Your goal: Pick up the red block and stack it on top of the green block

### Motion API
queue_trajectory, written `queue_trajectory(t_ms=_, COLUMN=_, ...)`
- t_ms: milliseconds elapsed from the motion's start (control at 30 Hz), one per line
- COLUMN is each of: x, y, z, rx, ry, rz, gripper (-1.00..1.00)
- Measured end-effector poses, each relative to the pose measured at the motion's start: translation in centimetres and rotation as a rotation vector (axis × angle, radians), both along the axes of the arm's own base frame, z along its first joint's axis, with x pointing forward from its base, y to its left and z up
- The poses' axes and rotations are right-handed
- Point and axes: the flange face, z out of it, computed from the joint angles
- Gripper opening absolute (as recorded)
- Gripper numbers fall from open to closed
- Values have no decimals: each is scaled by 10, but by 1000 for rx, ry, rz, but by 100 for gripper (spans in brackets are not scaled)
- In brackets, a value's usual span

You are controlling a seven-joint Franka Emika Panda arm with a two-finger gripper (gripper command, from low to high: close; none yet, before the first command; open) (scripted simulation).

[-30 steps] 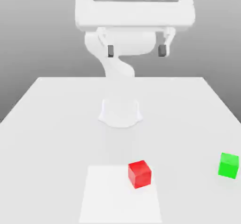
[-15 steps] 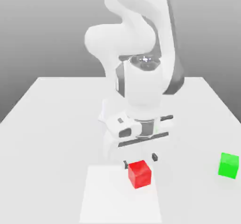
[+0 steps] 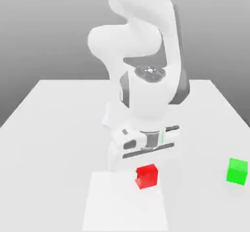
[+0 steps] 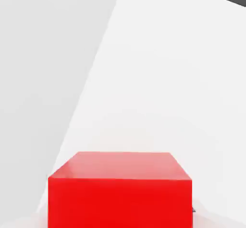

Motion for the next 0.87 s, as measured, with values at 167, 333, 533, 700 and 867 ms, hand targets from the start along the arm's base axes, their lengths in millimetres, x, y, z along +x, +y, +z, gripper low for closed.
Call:
queue_trajectory(t_ms=167, x=8, y=47, z=20, rx=-1, ry=0, rz=23, gripper=-100)
queue_trajectory(t_ms=333, x=-7, y=150, z=31, rx=-1, ry=-1, rz=144, gripper=-100)
queue_trajectory(t_ms=533, x=-41, y=247, z=45, rx=1, ry=-1, rz=216, gripper=-100)
queue_trajectory(t_ms=700, x=-53, y=278, z=16, rx=1, ry=-1, rz=223, gripper=-100)
queue_trajectory(t_ms=867, x=-54, y=278, z=-8, rx=1, ry=-1, rz=221, gripper=100)
